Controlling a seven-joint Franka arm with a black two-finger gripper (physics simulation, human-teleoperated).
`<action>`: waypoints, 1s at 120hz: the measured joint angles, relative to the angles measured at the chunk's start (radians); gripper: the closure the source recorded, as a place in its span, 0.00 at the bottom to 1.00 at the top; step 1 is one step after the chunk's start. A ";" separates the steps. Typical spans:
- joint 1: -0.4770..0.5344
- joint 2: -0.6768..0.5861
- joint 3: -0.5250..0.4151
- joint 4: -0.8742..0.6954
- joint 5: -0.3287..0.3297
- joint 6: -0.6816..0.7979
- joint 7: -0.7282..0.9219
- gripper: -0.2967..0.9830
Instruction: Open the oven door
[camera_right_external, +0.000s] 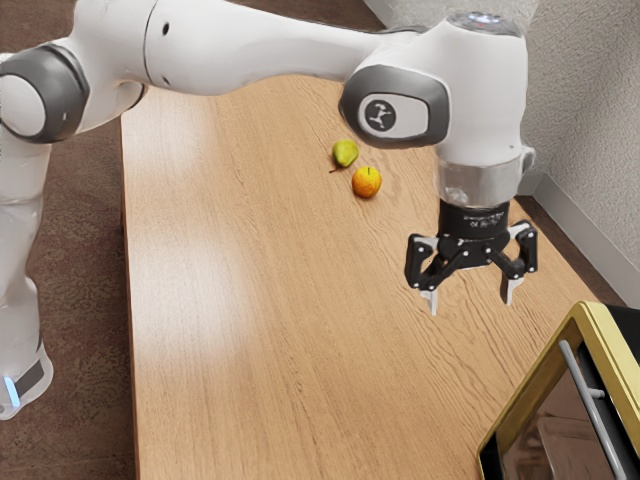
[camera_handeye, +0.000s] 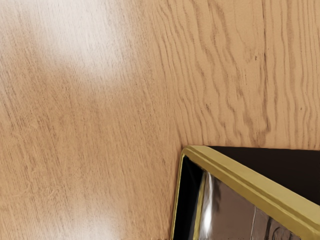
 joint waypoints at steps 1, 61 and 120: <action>-0.003 0.002 0.000 0.002 0.002 0.003 0.002 0.23; -0.081 0.077 -0.001 0.076 0.047 0.133 0.080 0.23; -0.135 0.078 0.012 0.081 0.068 0.199 0.119 0.23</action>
